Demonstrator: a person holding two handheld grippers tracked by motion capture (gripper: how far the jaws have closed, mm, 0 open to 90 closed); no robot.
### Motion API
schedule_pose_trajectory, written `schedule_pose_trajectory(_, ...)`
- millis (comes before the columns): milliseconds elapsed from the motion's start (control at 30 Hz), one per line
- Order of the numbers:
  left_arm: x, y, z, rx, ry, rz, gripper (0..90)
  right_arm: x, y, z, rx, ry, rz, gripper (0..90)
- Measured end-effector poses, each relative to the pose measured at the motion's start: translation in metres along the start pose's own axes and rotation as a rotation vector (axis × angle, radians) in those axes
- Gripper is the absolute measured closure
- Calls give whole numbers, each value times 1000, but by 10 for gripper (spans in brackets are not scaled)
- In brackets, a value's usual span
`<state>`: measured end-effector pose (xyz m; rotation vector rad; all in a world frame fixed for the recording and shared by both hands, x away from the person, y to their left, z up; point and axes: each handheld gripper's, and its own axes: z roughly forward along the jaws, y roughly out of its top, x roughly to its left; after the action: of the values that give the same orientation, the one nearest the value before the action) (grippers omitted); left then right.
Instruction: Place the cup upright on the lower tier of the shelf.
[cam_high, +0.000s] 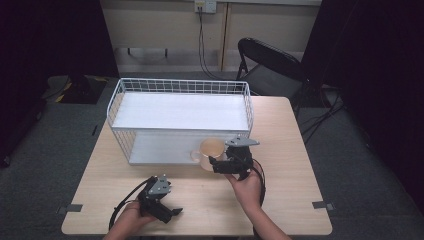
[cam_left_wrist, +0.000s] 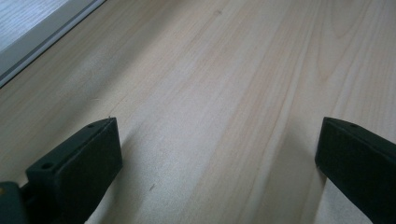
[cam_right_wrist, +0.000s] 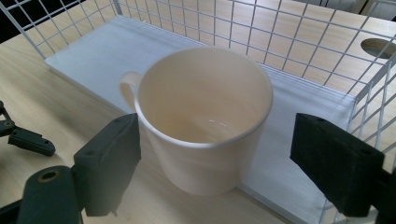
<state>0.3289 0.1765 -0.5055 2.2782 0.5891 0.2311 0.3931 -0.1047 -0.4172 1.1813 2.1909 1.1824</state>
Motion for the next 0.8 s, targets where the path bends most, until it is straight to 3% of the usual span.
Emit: schedule_pose_trajectory(800,0,0,0,0,0,0,1,9,-1,14,18,-23,-15,177)
